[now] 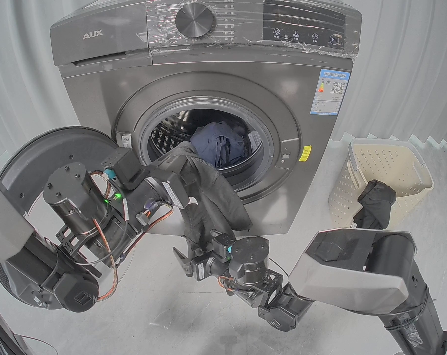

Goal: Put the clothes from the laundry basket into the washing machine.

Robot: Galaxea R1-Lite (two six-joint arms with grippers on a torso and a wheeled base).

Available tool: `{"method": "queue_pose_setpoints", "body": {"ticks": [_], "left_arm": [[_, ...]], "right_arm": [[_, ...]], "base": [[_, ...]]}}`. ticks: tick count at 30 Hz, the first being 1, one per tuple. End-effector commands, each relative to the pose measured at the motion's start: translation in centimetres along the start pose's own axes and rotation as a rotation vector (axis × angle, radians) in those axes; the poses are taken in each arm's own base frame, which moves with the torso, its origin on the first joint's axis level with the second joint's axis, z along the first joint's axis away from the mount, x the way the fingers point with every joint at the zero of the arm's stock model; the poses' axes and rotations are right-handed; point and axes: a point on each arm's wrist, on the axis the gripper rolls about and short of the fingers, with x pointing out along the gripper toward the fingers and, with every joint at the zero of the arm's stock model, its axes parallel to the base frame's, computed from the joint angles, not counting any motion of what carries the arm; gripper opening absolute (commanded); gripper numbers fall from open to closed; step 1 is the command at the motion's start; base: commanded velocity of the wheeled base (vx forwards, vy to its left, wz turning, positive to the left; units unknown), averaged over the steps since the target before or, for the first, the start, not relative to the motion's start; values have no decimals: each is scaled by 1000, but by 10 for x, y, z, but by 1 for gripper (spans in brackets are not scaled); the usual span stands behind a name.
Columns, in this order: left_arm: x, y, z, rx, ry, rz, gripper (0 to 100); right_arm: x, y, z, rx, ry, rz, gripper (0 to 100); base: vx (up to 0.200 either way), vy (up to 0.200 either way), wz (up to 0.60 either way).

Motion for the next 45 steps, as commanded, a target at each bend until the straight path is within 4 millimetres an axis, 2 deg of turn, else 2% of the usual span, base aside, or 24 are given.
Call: {"method": "queue_pose_setpoints", "body": {"ticks": [1, 5, 13, 18, 19, 26, 29, 37, 38, 41, 45], "left_arm": [[0, 0, 2, 0, -4, -1, 0], [0, 0, 1, 0, -4, -1, 0], [0, 0, 1, -2, -3, -2, 0], [0, 0, 1, -6, -2, -1, 0], [0, 0, 1, -6, -2, -1, 0], [0, 1, -1, -7, 4, 2, 0], [0, 4, -1, -4, 2, 13, 0], [1, 20, 0, 12, 2, 56, 0], [1, 20, 0, 12, 2, 56, 0], [0, 21, 0, 13, 1, 62, 0], [0, 36, 2, 29, -2, 98, 0]], "right_arm": [[9, -14, -11, -4, 9, -39, 100], [10, -17, -10, -4, 6, -59, 100], [16, -36, -10, 2, -8, -119, 100], [16, -36, -8, 6, -14, -121, 100], [16, -36, -8, 6, -16, -121, 0], [11, -36, -6, 10, -13, -121, 0], [2, -37, 4, 10, -12, -123, 0], [-51, -42, 55, -10, -14, -130, 0], [-51, -42, 55, -10, -14, -130, 0], [-76, -48, 75, -28, -21, -142, 0], [-96, -59, 91, -36, -34, -159, 0]], "base": [[0, 0, 0], [0, 0, 0], [0, 0, 0], [0, 0, 0], [0, 0, 0], [0, 0, 0], [0, 0, 0], [0, 0, 0], [0, 0, 0], [0, 0, 0], [0, 0, 0]]}}
